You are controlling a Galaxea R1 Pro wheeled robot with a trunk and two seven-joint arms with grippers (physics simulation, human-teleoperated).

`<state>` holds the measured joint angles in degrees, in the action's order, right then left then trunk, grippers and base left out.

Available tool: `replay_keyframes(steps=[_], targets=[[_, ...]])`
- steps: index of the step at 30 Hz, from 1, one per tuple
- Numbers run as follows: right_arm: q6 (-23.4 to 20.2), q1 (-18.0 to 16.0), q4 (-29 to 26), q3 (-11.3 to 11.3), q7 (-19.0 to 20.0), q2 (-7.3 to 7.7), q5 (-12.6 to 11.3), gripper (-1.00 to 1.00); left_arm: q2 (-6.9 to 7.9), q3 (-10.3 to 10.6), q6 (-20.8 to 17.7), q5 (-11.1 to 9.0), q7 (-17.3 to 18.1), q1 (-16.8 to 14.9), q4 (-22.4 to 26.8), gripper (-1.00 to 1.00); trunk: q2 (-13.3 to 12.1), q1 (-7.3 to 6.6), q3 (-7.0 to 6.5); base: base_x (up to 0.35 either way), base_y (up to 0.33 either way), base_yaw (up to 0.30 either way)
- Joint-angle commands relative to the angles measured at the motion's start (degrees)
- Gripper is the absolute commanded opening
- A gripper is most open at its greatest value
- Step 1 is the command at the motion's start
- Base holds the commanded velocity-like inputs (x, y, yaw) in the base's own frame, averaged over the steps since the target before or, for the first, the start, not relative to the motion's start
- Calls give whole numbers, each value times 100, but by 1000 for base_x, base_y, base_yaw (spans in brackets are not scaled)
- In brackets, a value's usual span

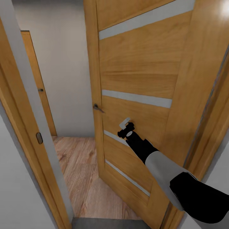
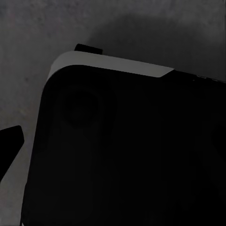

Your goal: Move the two storage containers from the living room to the garage. In the garage, place one container on the floor and stack the other container on top of it (either order is fine).

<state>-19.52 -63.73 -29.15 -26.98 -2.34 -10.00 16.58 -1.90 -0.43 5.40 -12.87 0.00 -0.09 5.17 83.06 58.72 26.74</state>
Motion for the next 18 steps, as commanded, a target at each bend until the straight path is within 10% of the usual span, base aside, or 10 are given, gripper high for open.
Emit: replay_keyframes(steps=[1, 18], targets=[[-160, -7, -96, -21, -60, 0, 110, 100, -2, -3, 14, -32, 0, 0, 4, 100, 2, 1, 5, 83, 0, 0], [-1045, 1, -952, -53, -281, 0, 161, 100, 2, -5, 14, -31, 0, 0, 2, 100, 2, 1, 5, 9, 0, 0]])
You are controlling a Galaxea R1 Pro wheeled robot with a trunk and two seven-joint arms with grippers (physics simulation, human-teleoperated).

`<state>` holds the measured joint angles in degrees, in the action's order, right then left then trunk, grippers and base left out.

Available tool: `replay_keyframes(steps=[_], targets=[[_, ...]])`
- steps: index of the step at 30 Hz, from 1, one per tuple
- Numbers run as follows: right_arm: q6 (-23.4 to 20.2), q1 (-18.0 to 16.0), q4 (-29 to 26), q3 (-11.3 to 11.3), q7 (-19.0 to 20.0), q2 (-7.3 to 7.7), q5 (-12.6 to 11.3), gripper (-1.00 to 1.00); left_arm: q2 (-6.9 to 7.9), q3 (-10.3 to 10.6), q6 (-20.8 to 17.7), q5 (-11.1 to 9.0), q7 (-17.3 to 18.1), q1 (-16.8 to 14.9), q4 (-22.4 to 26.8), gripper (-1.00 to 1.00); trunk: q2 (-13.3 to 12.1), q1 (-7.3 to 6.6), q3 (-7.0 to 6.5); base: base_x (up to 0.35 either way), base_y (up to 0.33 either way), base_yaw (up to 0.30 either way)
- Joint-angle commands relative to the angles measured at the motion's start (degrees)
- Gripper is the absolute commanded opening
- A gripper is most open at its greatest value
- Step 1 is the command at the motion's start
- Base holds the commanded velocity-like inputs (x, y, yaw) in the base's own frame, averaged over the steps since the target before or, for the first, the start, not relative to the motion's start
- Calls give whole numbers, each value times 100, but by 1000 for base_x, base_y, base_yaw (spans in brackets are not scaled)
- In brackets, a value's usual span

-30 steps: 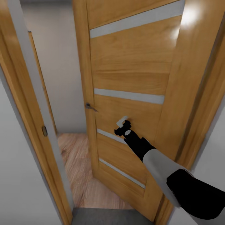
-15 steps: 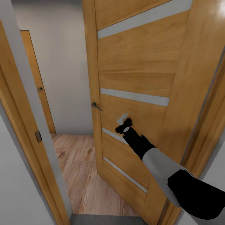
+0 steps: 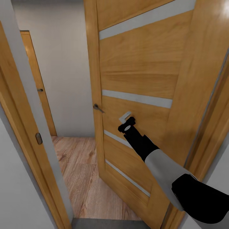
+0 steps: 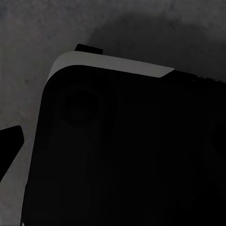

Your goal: Move the two storage containers from the living room to the garage. In the garage, place one container on the floor and stack the other container on top of it (either order is fine).

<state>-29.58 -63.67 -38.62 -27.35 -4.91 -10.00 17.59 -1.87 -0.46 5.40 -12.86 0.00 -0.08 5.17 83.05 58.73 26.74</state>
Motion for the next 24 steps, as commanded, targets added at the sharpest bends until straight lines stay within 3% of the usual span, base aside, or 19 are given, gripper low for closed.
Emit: replay_keyframes(steps=[1, 24], targets=[[-39, -6, -20, -19, -60, 0, 60, 100, 1, -1, 14, -31, 0, 0, 2, 100, 3, 0, 6, 0, 0, 0], [-17, 0, -97, -36, -103, 0, 21, 100, 2, -7, 14, -37, -8, 0, 9, 100, 3, 0, 6, 0, 0, 0]])
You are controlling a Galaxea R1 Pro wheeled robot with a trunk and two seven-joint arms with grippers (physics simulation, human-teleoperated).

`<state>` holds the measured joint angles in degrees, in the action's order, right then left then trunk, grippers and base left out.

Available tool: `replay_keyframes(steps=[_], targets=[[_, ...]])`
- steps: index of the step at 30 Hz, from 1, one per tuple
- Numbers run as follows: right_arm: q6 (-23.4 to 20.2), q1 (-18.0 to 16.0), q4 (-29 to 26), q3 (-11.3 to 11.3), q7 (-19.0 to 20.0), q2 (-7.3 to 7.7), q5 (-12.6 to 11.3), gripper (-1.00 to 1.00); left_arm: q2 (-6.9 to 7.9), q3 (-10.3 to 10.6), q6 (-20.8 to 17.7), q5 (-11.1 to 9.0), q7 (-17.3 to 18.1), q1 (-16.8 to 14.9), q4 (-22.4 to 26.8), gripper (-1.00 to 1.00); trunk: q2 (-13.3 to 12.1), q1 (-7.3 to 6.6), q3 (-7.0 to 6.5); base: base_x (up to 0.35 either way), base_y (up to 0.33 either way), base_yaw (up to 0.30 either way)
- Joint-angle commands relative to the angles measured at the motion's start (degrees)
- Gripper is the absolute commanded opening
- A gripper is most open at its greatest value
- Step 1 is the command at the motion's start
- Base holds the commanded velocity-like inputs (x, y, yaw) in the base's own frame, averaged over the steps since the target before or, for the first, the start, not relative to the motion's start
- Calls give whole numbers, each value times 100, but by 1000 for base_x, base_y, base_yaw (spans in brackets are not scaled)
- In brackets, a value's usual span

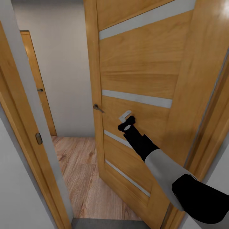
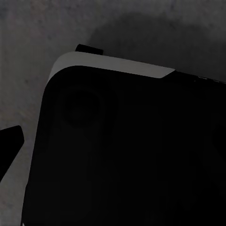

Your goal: Move the two storage containers from the living room to the garage. In the garage, place one container on the floor and stack the other container on top of it (either order is fine).

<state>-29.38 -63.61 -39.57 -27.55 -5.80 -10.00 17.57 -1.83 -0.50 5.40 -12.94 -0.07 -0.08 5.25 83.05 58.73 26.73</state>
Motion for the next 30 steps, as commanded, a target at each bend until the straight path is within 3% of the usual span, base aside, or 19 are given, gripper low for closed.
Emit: replay_keyframes(steps=[1, 16, 30], targets=[[-36, -4, -3, -18, -16, 0, 26, 100, -1, -2, 14, -30, -1, -1, 2, 100, 3, 0, 6, 0, 0, 0], [-33, -2, -8, -14, -36, 0, 28, 100, -5, -2, 14, -26, -3, 0, 6, 100, 3, 0, 6, 7, 0, 0], [-42, -2, -7, -17, -53, 0, 57, 100, -1, -2, 14, -33, -1, -1, 3, 100, 3, 0, 6, 251, 0, 0]])
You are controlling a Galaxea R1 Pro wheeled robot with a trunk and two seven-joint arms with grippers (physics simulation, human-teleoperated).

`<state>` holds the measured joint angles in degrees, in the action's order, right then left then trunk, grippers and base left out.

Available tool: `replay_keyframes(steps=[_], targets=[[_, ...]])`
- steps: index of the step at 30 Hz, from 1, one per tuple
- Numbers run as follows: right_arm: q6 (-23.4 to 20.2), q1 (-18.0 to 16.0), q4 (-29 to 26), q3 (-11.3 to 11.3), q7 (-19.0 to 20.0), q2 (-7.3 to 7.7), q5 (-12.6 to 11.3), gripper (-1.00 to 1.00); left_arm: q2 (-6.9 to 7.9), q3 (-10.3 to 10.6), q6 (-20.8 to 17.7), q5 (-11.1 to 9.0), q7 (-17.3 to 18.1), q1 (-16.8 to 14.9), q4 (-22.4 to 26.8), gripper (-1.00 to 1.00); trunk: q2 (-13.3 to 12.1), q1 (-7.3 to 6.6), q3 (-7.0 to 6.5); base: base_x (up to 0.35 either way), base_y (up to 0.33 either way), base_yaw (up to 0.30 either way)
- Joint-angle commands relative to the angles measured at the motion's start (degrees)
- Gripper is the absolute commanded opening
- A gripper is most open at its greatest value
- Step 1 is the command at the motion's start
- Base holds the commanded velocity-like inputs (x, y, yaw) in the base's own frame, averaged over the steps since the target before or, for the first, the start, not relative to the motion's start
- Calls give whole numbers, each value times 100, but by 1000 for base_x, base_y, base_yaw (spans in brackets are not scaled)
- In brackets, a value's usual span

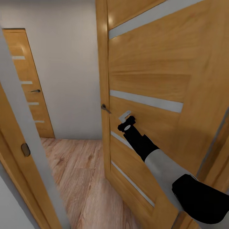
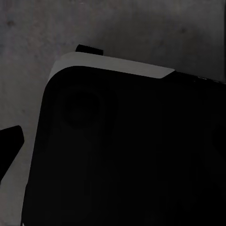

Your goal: Move the two storage containers from the living room to the garage. In the garage, place one container on the floor and stack the other container on top of it (either order is fine).

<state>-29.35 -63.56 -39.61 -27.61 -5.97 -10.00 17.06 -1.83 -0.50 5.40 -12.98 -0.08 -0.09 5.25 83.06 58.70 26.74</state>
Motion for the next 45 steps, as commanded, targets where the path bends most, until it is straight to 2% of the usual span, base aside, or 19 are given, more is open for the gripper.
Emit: replay_keyframes(steps=[1, 14, 24, 32, 45], targets=[[-49, -7, -3, -13, -35, 0, 108, 100, -1, -3, 13, -30, -1, 0, 3, 100, 2, 3, 5, 302, 0, 0], [-87, -7, 10, -1, -45, 0, 91, 100, -1, -3, 13, -30, 0, 0, 3, 100, 2, 3, 5, 308, 0, 0], [-97, -7, 63, 14, -313, 0, 53, 100, -1, -3, 13, -30, 0, 1, 3, 100, 2, 3, 5, 310, 0, 0], [-98, -7, 75, 18, -333, 0, 51, 100, -1, -3, 13, -30, 0, 0, 3, 100, 2, 3, 5, 300, 0, 0], [-95, -7, 76, 19, -335, 0, 45, 100, -1, -3, 13, -30, -1, 0, 3, 100, 2, 3, 5, 192, 0, 0]])
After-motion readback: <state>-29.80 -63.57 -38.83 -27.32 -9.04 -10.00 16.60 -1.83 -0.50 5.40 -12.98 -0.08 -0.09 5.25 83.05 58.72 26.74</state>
